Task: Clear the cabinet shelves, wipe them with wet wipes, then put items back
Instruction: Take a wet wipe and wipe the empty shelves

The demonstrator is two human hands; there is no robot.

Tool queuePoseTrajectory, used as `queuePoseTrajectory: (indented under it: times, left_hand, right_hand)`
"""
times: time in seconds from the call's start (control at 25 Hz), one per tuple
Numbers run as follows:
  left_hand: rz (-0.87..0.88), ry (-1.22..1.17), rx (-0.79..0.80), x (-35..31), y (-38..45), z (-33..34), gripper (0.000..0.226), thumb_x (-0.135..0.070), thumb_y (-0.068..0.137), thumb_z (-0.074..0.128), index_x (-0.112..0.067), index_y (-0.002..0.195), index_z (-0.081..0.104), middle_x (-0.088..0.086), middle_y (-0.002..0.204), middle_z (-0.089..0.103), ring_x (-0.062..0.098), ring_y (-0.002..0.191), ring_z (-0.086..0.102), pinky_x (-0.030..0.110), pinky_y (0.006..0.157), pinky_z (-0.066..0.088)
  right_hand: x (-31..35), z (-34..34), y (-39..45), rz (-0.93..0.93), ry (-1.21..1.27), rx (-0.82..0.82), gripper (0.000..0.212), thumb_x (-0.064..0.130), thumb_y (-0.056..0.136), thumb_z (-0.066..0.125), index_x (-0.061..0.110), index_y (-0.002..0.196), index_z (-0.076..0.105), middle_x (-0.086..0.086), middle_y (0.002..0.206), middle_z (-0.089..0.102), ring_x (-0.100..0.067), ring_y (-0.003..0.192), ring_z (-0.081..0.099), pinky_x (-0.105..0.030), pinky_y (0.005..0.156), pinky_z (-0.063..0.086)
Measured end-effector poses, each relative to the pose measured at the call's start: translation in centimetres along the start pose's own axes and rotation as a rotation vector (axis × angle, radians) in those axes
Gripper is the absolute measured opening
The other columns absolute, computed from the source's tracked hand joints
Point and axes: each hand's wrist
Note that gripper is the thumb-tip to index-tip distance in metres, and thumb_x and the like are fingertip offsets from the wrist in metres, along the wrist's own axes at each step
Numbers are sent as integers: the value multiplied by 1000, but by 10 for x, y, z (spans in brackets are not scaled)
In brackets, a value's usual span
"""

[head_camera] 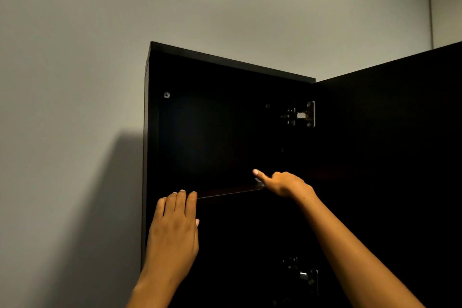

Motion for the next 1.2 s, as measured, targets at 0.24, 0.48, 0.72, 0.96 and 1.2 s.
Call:
queuePoseTrajectory:
  times: [0.24, 0.48, 0.72, 0.96, 1.2]
  left_hand:
    - [2, -2, -4, 0, 2, 0, 48, -30, 76, 33, -5, 113, 51, 16, 103, 66, 32, 93, 65, 42, 91, 29]
    - [19, 1, 18, 1, 5, 5, 50, -31, 71, 34, -8, 114, 45, 16, 100, 68, 32, 90, 67, 40, 89, 30]
    - [3, 6, 28, -1, 5, 2, 50, -31, 71, 34, -7, 113, 48, 15, 100, 68, 32, 91, 67, 41, 90, 29]
    - [-12, 19, 37, -2, 2, -3, 48, -29, 77, 34, -7, 114, 56, 13, 107, 67, 29, 98, 65, 39, 96, 38]
    - [-24, 2, 48, -6, 3, -9, 48, -28, 79, 33, -9, 118, 53, 10, 113, 63, 26, 103, 62, 39, 97, 43]
  right_hand:
    - [-3, 35, -37, -223, -116, -506, 48, 40, 100, 24, 14, 114, 62, -6, 117, 64, -24, 110, 56, -36, 96, 37]
    - [13, 20, -25, -317, 11, -218, 48, 51, 97, 25, 27, 121, 59, -2, 126, 60, -24, 118, 54, -36, 96, 41]
    - [-17, -3, -4, -81, 24, -57, 55, 50, 97, 23, 17, 128, 54, -11, 134, 53, -30, 124, 48, -38, 100, 39]
    - [0, 26, -51, -212, 59, -531, 36, 30, 100, 32, 14, 100, 65, -3, 102, 68, -20, 96, 62, -27, 78, 43]
    - [56, 62, -79, -634, 410, -557, 26, 27, 96, 49, 23, 116, 65, 9, 119, 66, -6, 113, 57, -8, 96, 23]
Point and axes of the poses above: each hand's wrist, its own y-axis towards the middle knuckle, its own z-axis out of the palm, x = y × z
